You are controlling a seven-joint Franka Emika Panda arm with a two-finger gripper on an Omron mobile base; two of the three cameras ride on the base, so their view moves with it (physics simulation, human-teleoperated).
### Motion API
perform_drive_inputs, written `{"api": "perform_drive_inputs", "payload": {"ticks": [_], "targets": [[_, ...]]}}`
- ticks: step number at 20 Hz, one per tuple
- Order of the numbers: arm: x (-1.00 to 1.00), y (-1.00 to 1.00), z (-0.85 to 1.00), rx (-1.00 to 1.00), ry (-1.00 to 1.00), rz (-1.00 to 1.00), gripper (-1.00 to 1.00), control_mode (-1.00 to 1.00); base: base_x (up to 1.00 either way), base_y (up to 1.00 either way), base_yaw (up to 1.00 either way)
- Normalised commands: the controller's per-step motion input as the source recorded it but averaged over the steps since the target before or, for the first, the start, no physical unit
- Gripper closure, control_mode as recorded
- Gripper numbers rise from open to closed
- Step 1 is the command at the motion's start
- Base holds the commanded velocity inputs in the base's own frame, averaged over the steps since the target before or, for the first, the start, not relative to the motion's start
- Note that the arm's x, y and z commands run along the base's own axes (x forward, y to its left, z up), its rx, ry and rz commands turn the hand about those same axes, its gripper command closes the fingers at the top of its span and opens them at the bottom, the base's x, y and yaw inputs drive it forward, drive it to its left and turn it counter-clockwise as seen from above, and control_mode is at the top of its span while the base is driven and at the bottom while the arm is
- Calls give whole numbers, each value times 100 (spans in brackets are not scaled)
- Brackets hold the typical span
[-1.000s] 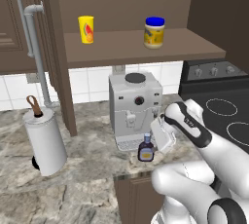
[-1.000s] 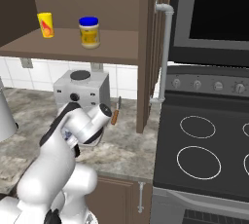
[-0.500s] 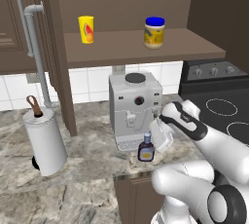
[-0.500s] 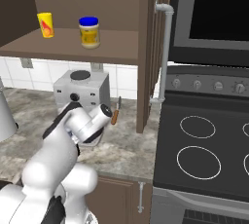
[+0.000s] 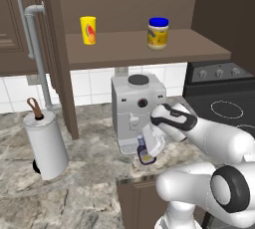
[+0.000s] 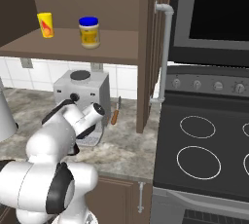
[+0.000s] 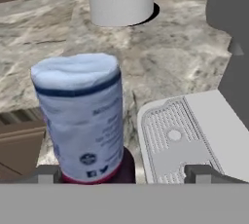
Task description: Pick the mayonnaise and condiment bottle from the counter and place them in the cabinet.
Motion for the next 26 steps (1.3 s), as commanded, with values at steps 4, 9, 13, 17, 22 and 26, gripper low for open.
{"api": "perform_drive_inputs", "payload": {"ticks": [4, 9, 13, 17, 22, 26], "targets": [[-2, 26, -44, 0, 0, 0, 100, -100, 0, 0, 0], [-21, 4, -13, 0, -1, -2, 100, -100, 0, 0, 0], [-44, 0, 10, 0, -6, -3, 100, -100, 0, 0, 0], [-45, 0, 31, 0, -8, -3, 100, -100, 0, 0, 0], [-45, 0, 50, 0, -8, -4, 100, -100, 0, 0, 0], [-45, 0, 55, 0, -8, -7, 100, -100, 0, 0, 0]]}}
